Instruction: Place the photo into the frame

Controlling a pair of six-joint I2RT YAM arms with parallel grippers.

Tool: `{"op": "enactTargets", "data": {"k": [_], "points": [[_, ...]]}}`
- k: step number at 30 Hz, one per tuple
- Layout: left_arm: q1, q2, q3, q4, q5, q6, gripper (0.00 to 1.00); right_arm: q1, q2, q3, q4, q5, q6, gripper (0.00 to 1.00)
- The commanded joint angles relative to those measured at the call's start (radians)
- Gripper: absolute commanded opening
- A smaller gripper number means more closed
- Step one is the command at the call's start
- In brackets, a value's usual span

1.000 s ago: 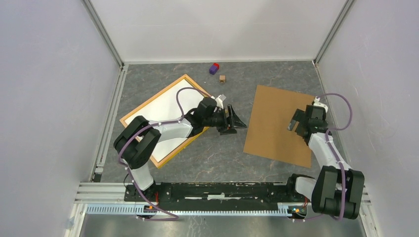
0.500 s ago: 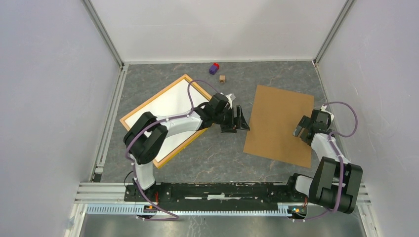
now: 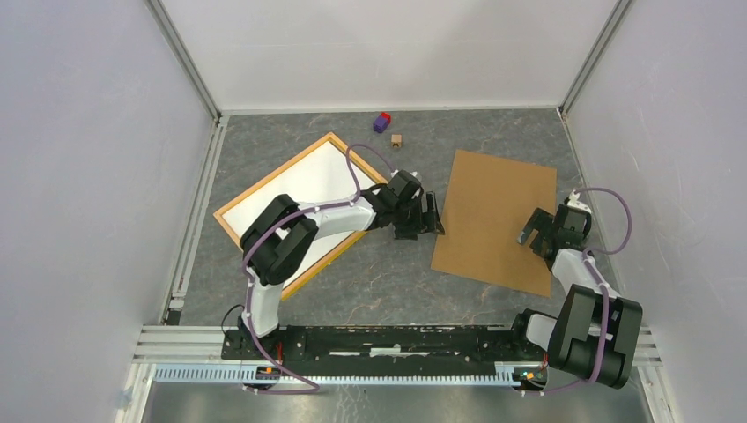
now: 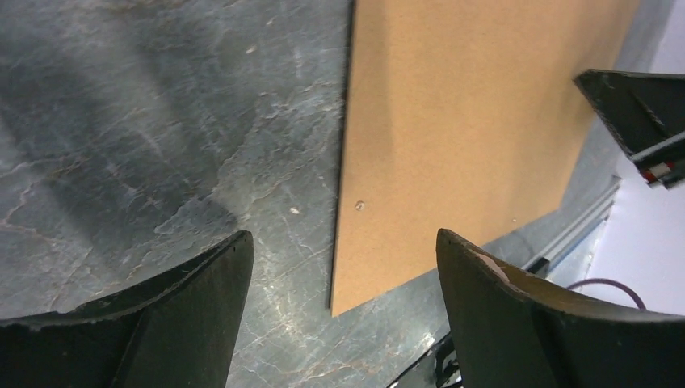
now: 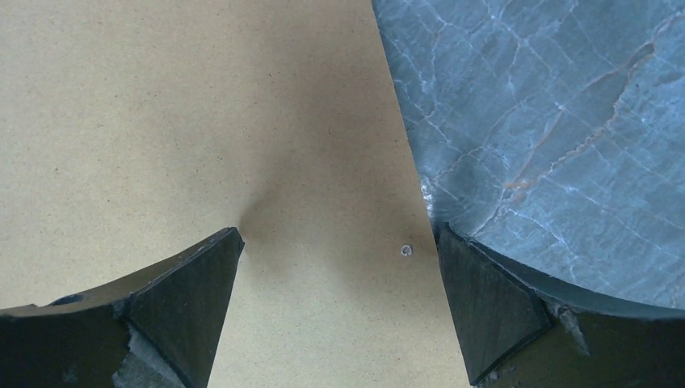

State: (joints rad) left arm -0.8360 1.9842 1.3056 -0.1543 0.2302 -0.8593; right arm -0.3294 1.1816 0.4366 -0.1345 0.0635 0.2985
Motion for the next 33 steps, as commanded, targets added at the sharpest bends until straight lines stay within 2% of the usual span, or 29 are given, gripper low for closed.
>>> {"op": "enactTargets", "data": {"k": [1, 6, 12, 18, 23, 26, 33], "points": [[-0.018, 0.038, 0.028, -0.050, -0.095, -0.095, 0.90, 0.005, 0.022, -0.075, -0.029, -0.153, 0.012, 0.98], [-0.020, 0.104, 0.009, 0.084, 0.064, -0.186, 0.91, 0.006, 0.041, -0.094, -0.001, -0.217, 0.014, 0.98], [-0.009, 0.136, -0.059, 0.387, 0.261, -0.362, 0.88, 0.010, 0.031, -0.126, 0.023, -0.277, 0.014, 0.98], [0.039, 0.075, -0.242, 0.844, 0.315, -0.542, 0.80, 0.056, 0.016, -0.149, 0.030, -0.328, 0.008, 0.98], [0.038, 0.082, -0.325, 1.189, 0.346, -0.733, 0.72, 0.096, 0.010, -0.185, 0.064, -0.388, 0.020, 0.98], [0.042, 0.057, -0.373, 1.252, 0.346, -0.758, 0.69, 0.113, -0.004, -0.198, 0.065, -0.420, 0.028, 0.98], [0.068, -0.080, -0.443, 1.150, 0.343, -0.664, 0.66, 0.166, -0.047, -0.238, 0.112, -0.443, 0.090, 0.98]]}}
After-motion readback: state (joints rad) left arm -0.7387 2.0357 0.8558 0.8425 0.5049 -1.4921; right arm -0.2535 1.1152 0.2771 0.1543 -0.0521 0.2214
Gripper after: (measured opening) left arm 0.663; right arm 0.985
